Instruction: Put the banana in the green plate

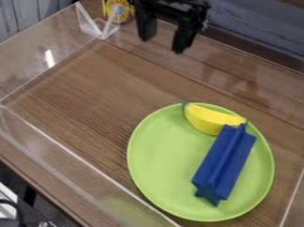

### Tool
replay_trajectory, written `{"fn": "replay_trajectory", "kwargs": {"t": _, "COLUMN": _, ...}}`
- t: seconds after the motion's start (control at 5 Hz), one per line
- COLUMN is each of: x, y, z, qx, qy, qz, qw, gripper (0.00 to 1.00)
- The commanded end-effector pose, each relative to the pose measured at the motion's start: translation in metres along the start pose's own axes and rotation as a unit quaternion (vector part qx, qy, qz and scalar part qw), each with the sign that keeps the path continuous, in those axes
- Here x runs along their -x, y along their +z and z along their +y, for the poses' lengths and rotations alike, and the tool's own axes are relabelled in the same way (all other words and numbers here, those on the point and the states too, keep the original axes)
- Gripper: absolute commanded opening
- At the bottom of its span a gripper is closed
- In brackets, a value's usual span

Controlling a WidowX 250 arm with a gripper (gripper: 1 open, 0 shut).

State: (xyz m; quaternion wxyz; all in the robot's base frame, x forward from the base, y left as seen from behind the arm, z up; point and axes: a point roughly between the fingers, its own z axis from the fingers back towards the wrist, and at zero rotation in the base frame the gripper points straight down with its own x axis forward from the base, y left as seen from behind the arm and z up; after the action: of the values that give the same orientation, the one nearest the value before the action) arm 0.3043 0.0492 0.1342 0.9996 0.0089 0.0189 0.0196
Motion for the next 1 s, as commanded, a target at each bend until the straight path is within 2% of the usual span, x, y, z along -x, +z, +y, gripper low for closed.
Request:
{"fn": "replay_trajectory", "kwargs": {"t": 0.0, "x": -0.0096, "y": 0.0162, "z": 0.0126, "qx": -0.006, "qy": -0.006, "qz": -0.041, "qw": 0.9991, "gripper": 1.0}}
{"fn": "replay_trajectory", "kwargs": {"t": 0.4, "x": -0.0095, "y": 0.0173, "z": 0.0136, "qx": -0.004, "qy": -0.008, "qz": -0.058, "qw": 0.9983, "gripper": 1.0}}
{"fn": "replay_trajectory", "kwargs": {"t": 0.8, "x": -0.0014, "y": 0.0221, "z": 0.0083, "qx": 0.001, "qy": -0.006, "qz": -0.073, "qw": 0.9973, "gripper": 1.0}}
